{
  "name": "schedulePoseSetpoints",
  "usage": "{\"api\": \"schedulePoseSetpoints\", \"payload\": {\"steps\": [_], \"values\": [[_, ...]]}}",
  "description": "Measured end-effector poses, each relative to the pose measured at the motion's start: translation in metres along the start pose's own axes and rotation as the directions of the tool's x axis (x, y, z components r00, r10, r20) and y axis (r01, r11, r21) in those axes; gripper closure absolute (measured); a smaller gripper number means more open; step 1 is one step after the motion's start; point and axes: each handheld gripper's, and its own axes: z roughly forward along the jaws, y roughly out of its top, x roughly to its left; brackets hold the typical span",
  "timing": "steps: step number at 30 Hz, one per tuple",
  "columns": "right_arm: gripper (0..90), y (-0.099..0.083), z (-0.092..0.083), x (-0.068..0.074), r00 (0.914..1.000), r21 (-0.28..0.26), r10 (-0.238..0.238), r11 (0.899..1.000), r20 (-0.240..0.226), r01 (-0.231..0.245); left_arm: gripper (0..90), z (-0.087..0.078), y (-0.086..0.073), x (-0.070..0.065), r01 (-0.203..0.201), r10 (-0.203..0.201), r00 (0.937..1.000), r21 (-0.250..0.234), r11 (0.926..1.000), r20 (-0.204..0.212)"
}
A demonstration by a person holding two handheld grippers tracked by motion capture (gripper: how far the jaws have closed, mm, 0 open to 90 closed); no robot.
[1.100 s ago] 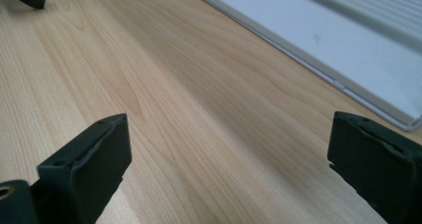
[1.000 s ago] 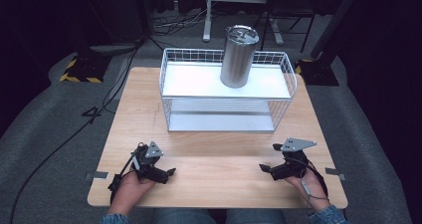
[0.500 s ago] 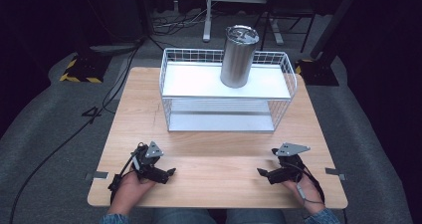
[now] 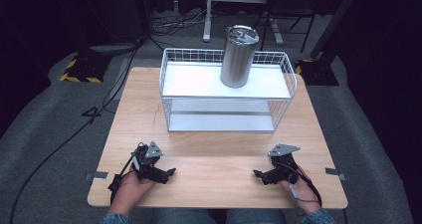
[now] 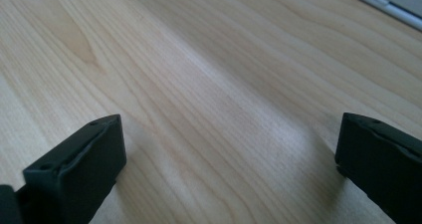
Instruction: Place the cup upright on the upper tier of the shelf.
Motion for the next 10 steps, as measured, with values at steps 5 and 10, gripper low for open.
{"api": "schedulePoseSetpoints", "payload": {"steps": [5, 10], "values": [[0.0, -0.0033, 0.0012, 0.0003, 0.9999, -0.041, 0.012, 0.999, 0.011, -0.012, 0.2, 0.0002, -0.0002, -0.0003, 0.001, -0.001, 1.0, -0.003, 1.0, -0.004], [0.0, -0.0039, 0.0006, 0.0016, 0.9995, -0.04, 0.023, 0.999, 0.023, -0.022, 0.2, 0.0, -0.0001, -0.0002, 0.0, 0.0, 1.0, -0.001, 1.0, -0.003]]}}
